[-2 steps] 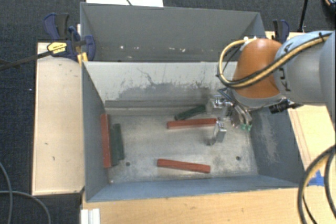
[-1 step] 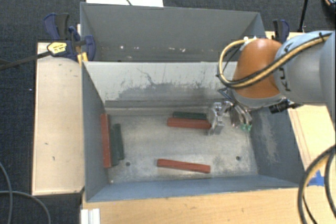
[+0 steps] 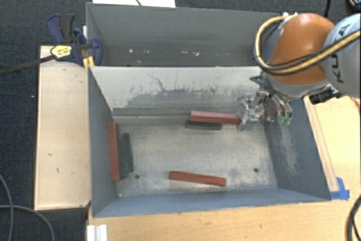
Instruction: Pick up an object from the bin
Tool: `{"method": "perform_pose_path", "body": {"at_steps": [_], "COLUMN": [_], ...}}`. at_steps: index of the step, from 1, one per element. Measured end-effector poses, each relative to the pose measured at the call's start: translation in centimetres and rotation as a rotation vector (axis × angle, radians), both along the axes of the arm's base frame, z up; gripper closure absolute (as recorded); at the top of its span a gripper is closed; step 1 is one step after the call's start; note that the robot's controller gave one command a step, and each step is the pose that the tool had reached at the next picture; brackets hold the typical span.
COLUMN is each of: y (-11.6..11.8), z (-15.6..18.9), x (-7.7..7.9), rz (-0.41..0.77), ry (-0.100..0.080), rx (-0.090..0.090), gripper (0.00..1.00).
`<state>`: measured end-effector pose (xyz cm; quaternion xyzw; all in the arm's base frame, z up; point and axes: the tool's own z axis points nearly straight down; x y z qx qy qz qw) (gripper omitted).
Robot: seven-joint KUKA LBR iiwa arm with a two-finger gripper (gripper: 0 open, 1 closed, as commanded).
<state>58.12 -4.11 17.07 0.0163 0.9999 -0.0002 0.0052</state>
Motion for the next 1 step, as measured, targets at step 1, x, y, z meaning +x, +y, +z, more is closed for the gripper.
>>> {"method": "perform_pose_path", "body": {"at_steps": [1], "y": [0.48], "z": [6.22], "x": [0.16], "rz": [-0.004], "ry": [0.0], "rx": [0.001], "gripper": [1.0]}}
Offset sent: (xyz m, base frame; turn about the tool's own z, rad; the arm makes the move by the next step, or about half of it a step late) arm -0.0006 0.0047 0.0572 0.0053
